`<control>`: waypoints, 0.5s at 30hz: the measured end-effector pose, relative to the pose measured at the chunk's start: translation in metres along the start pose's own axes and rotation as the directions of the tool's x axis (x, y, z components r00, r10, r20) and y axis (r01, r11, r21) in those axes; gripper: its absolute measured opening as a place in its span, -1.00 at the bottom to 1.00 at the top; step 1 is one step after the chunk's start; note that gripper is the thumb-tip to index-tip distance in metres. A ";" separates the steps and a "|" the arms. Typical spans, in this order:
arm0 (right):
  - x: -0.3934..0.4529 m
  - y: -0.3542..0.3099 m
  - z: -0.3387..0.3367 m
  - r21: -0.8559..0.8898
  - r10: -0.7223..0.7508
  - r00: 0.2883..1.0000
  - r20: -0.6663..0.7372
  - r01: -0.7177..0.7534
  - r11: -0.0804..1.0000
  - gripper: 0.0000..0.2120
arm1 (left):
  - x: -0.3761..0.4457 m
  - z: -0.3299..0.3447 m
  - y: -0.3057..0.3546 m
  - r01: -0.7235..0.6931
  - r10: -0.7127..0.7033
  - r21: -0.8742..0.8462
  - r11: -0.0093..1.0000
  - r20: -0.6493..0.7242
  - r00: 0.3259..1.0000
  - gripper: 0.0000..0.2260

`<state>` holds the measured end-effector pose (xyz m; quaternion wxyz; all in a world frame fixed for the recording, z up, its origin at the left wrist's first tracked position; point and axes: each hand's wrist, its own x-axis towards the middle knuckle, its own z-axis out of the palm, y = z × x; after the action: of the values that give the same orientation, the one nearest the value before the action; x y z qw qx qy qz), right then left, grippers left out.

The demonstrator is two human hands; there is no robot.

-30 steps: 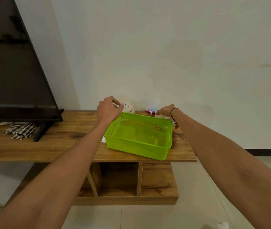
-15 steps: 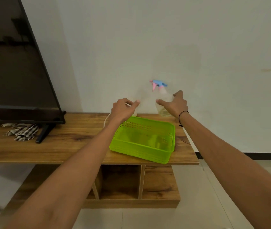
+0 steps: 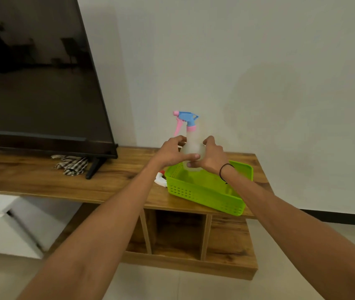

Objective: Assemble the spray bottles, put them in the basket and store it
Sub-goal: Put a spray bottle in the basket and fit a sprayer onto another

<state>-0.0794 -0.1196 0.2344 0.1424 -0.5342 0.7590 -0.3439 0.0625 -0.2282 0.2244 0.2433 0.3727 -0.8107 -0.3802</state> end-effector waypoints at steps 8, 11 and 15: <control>0.014 0.014 0.024 -0.020 0.056 0.998 0.032 -0.056 0.998 -0.26 | 0.004 0.016 -0.016 -0.037 0.038 0.169 0.985 -0.002 0.999 -0.27; 0.017 0.026 0.033 -0.013 0.083 0.996 0.021 -0.083 0.996 -0.32 | 0.004 0.025 -0.019 -0.103 0.106 0.248 0.963 0.002 0.994 -0.34; 0.020 0.034 0.040 -0.077 0.094 0.993 0.066 -0.089 0.993 -0.23 | 0.003 0.029 -0.026 -0.161 0.176 0.394 0.905 0.000 0.984 -0.41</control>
<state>-0.0878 -0.1458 0.1852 0.1644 -0.5153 0.7895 -0.2900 0.0518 -0.2296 0.1868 0.2102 0.3492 -0.8951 -0.1809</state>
